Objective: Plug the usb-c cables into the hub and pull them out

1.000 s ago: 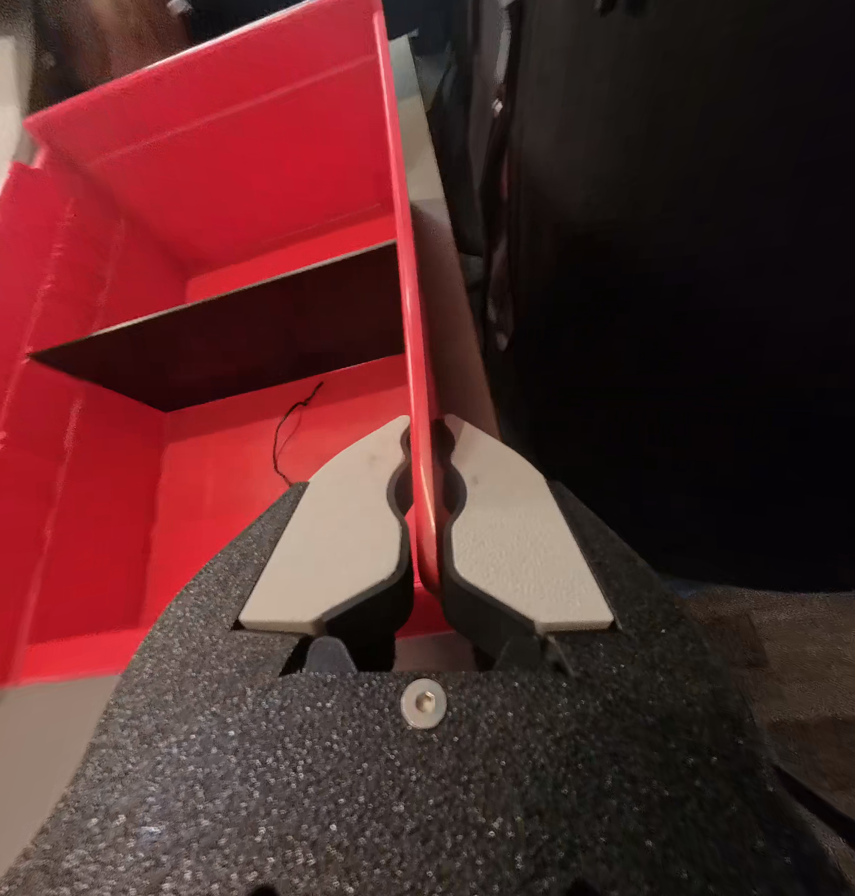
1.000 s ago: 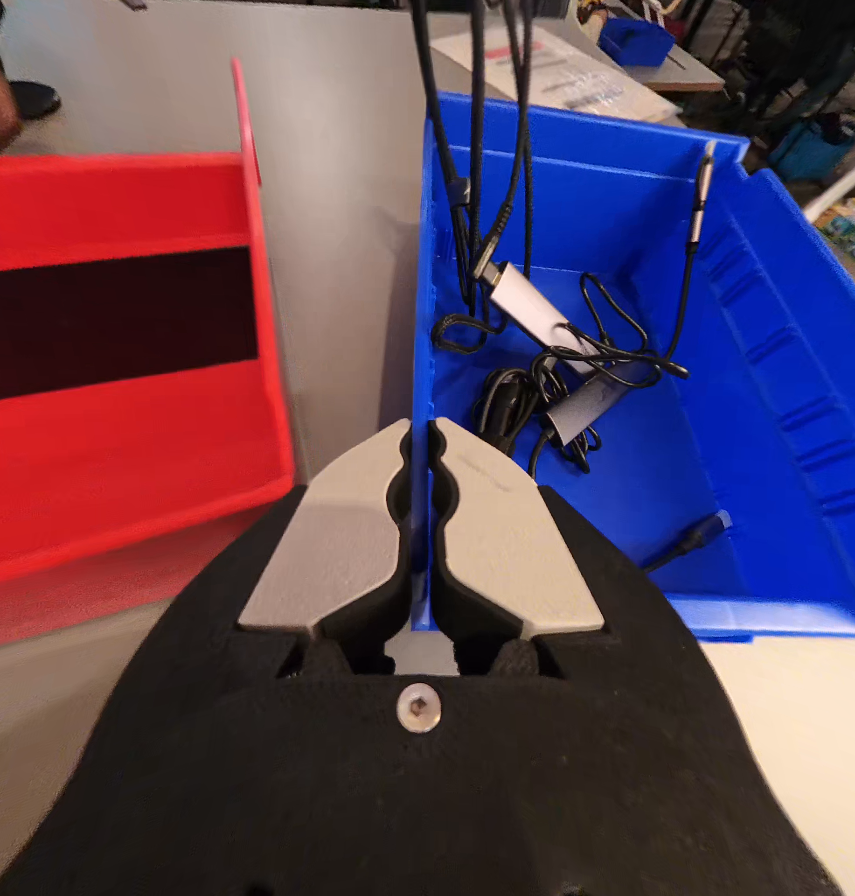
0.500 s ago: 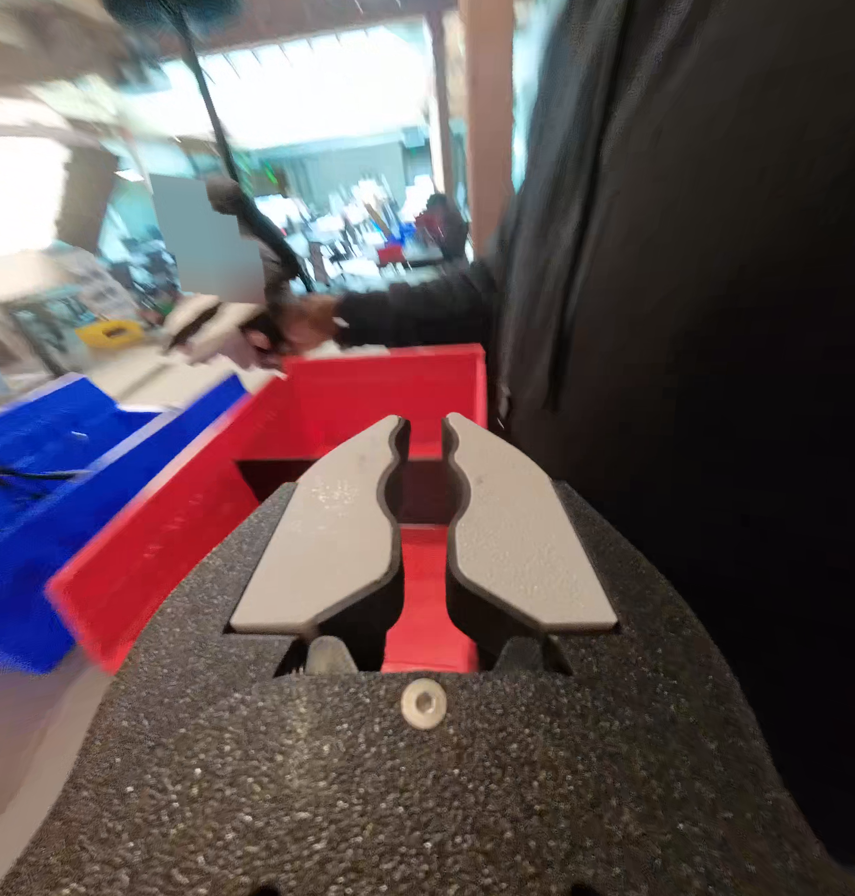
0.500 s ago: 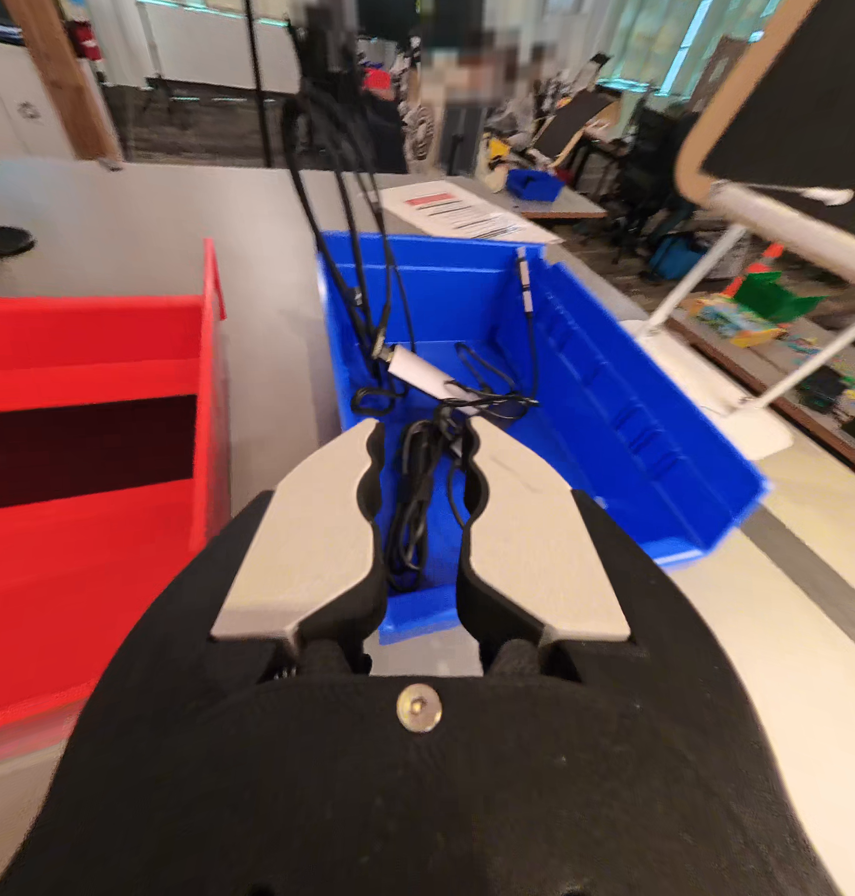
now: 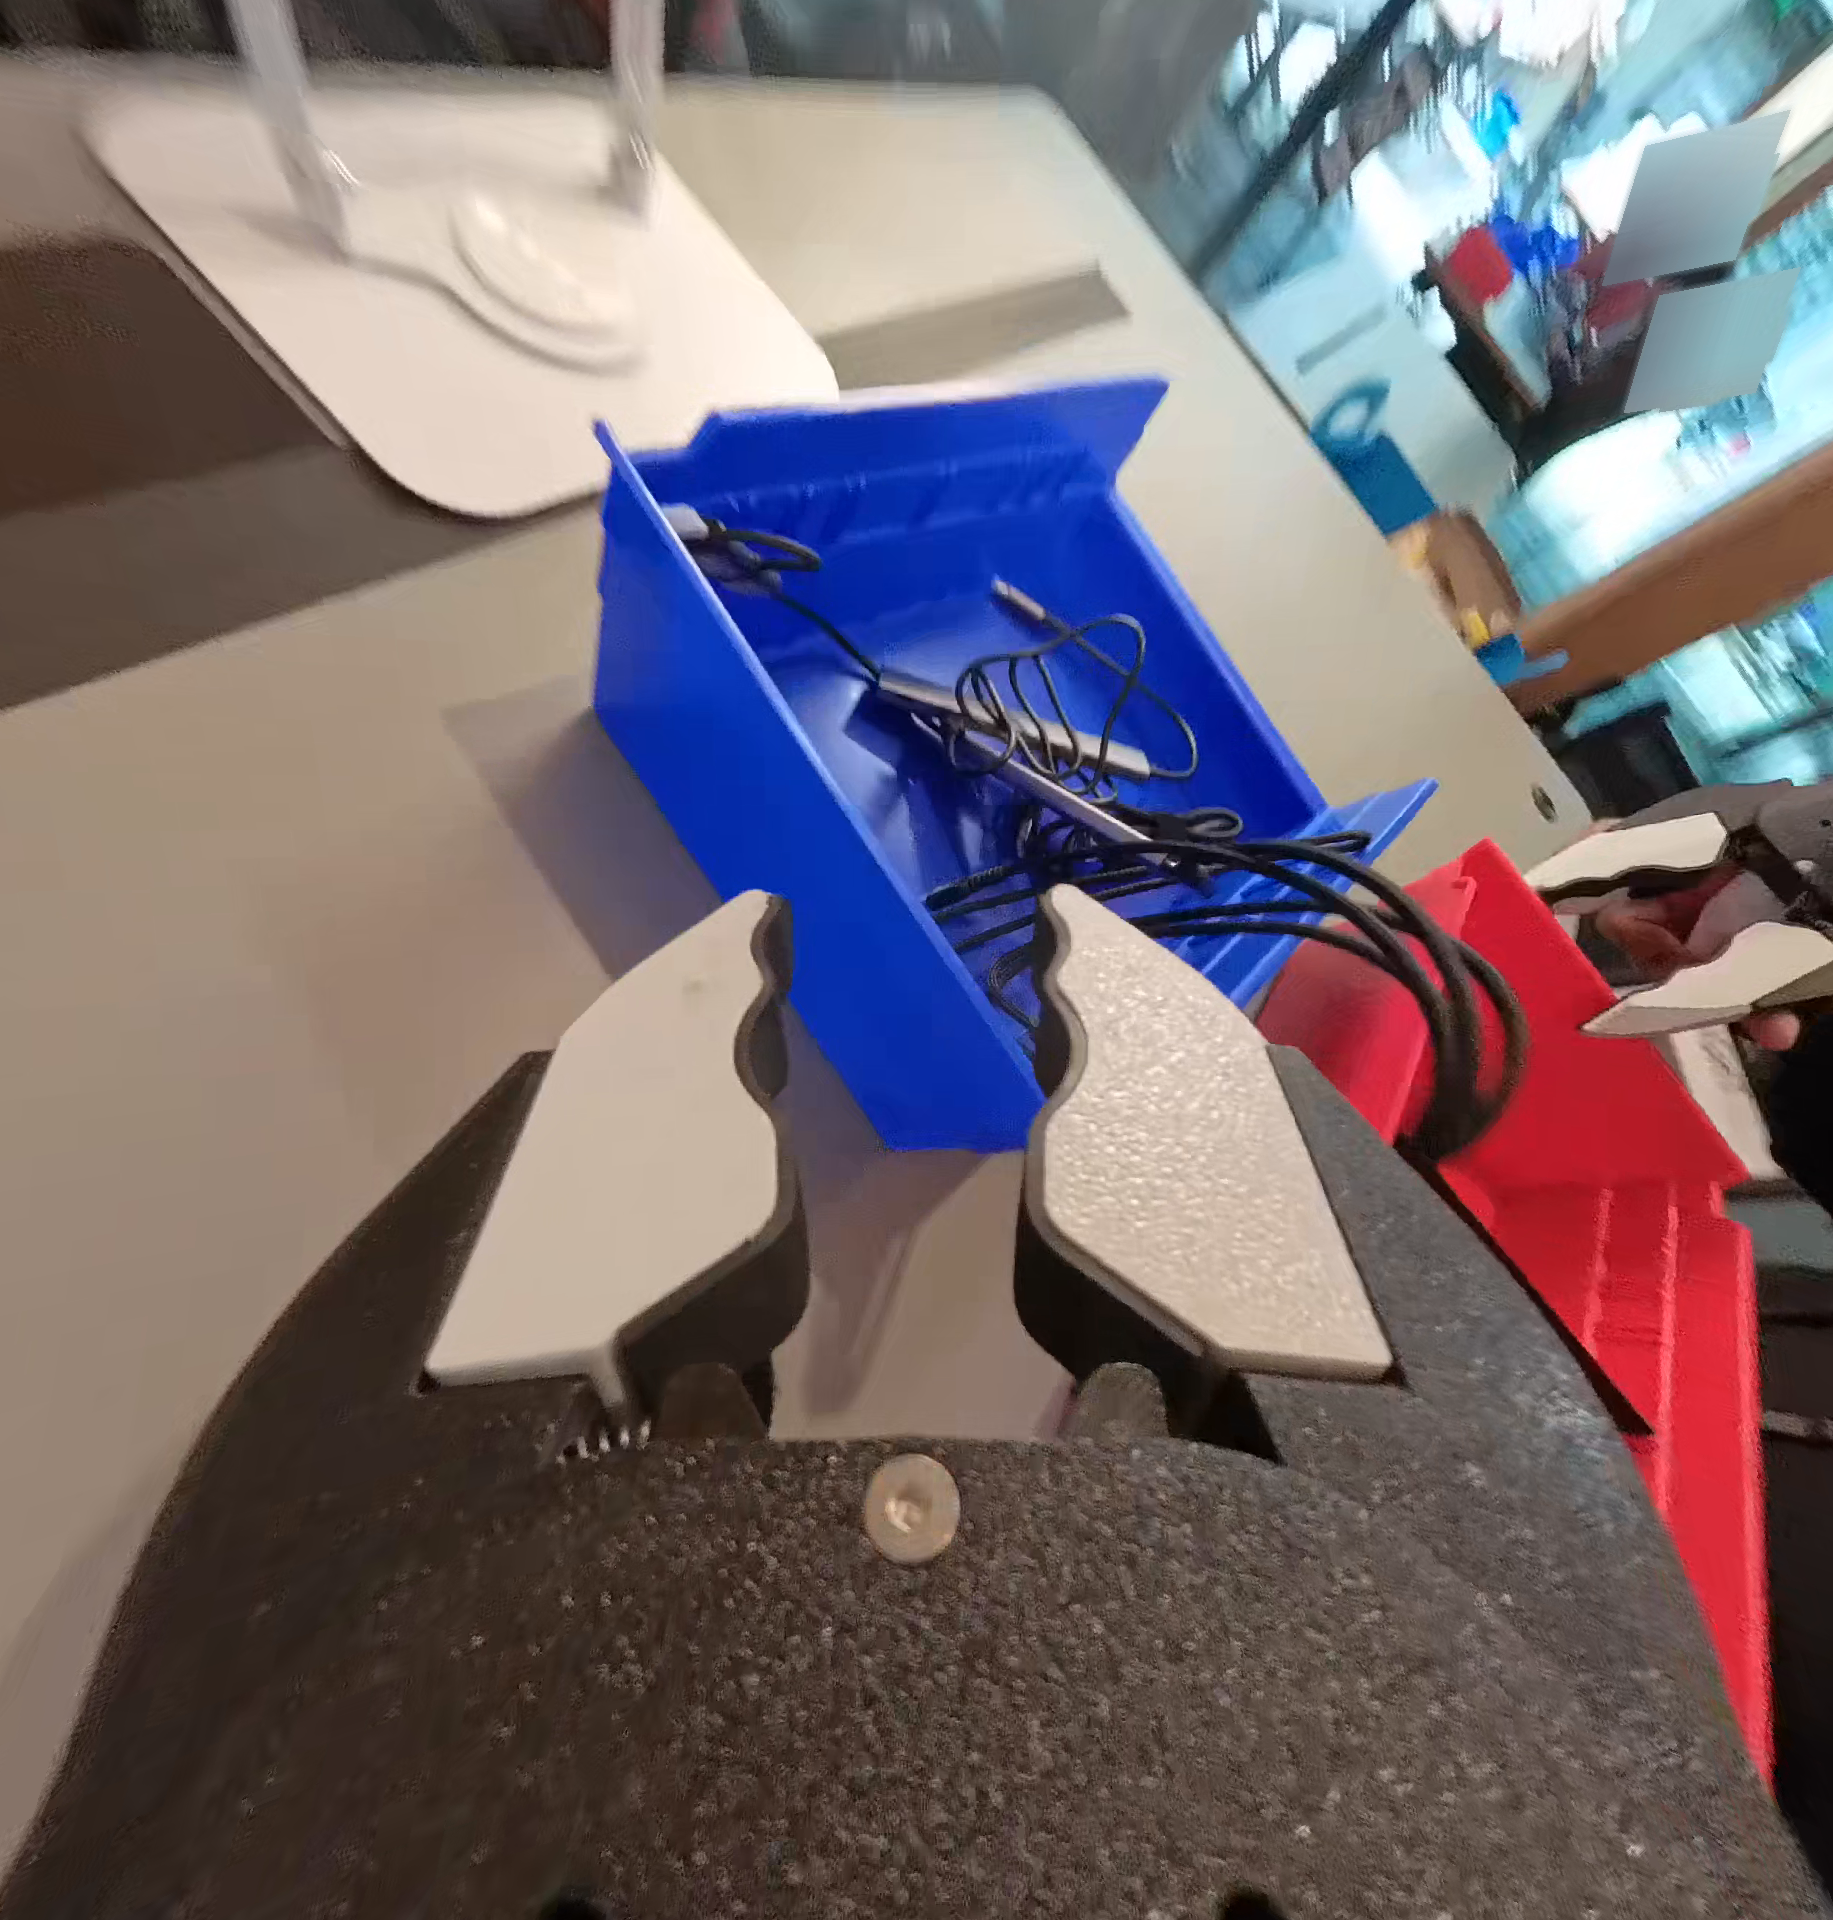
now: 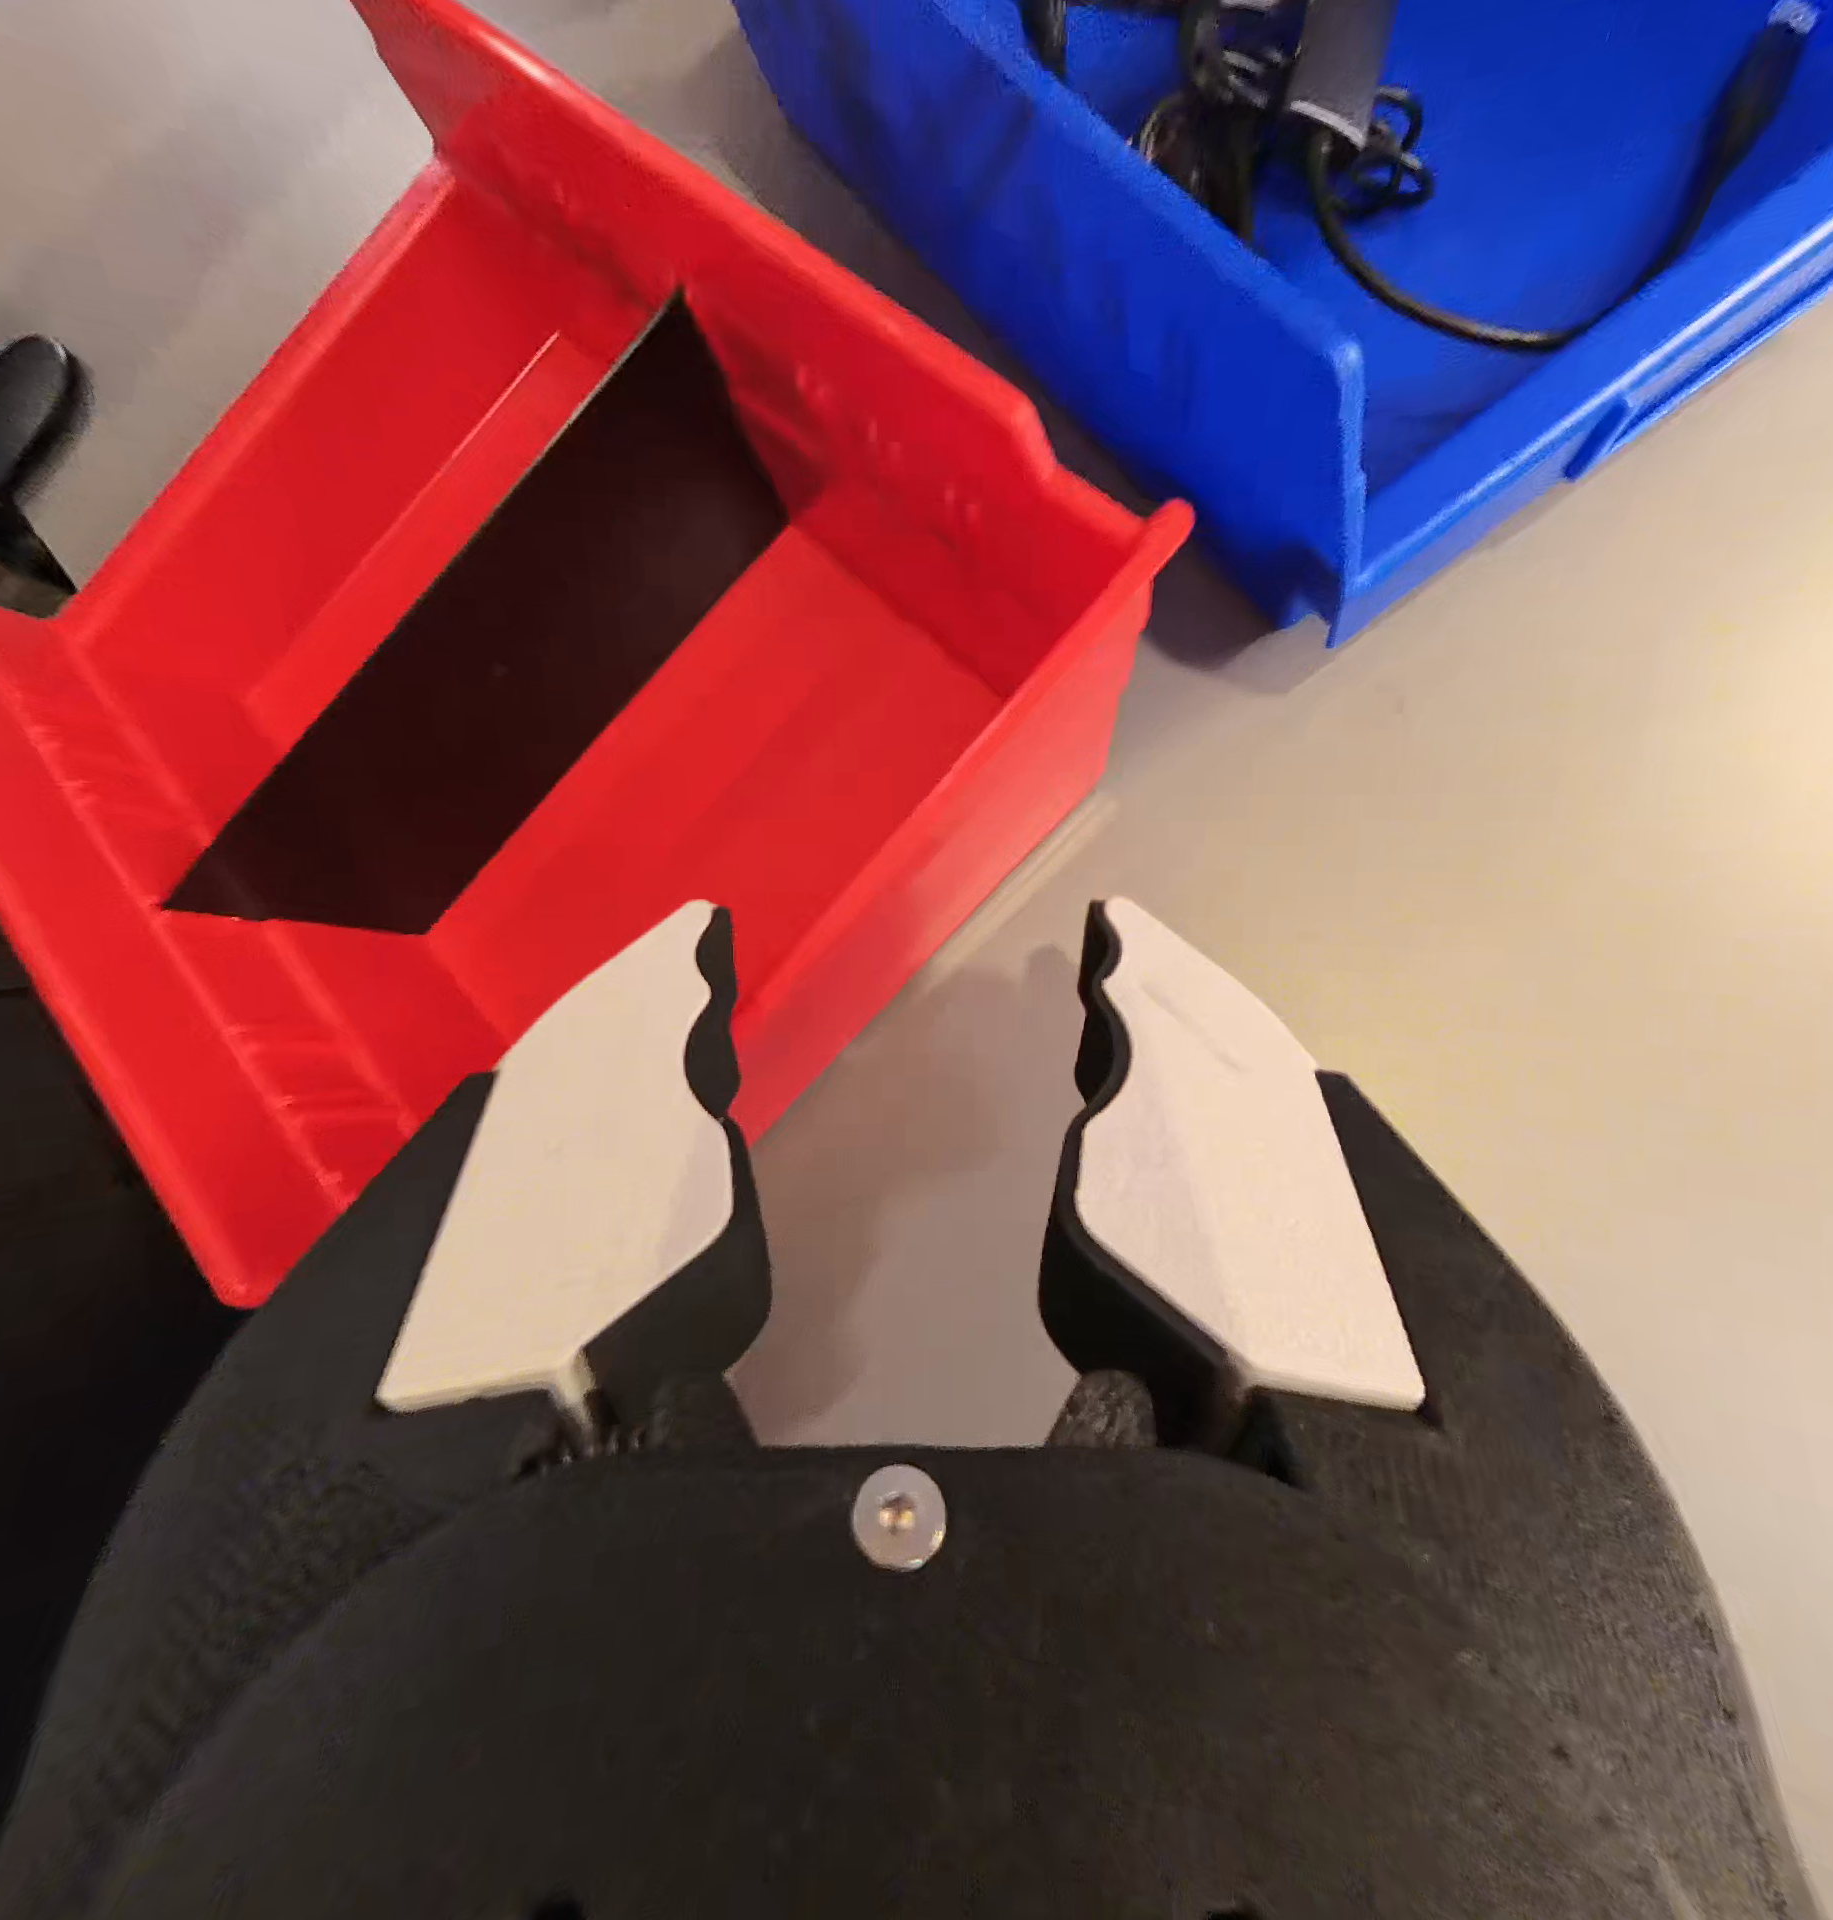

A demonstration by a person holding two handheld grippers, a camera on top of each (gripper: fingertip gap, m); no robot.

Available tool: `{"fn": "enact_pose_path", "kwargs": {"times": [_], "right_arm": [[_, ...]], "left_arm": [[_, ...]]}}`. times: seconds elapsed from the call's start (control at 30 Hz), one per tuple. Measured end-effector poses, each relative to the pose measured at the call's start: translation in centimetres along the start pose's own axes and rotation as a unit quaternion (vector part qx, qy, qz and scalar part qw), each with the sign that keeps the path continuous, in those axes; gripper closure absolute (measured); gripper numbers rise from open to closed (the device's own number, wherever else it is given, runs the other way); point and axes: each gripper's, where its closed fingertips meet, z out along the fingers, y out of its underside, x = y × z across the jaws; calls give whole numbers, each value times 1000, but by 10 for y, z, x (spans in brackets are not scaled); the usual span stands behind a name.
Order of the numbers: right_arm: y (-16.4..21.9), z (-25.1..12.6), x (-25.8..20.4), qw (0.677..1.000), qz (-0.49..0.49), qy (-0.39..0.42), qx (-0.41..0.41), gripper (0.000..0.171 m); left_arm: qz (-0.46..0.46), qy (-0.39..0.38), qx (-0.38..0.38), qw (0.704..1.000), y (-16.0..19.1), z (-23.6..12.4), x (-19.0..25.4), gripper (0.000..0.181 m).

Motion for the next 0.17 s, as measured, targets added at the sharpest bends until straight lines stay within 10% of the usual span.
{"fn": "enact_pose_path", "kwargs": {"times": [0.17], "right_arm": [[1, 4, -6, 1000, 9, -11, -10, 124]], "left_arm": [[1, 2, -156, 988, 16, 68, -10, 135]]}}
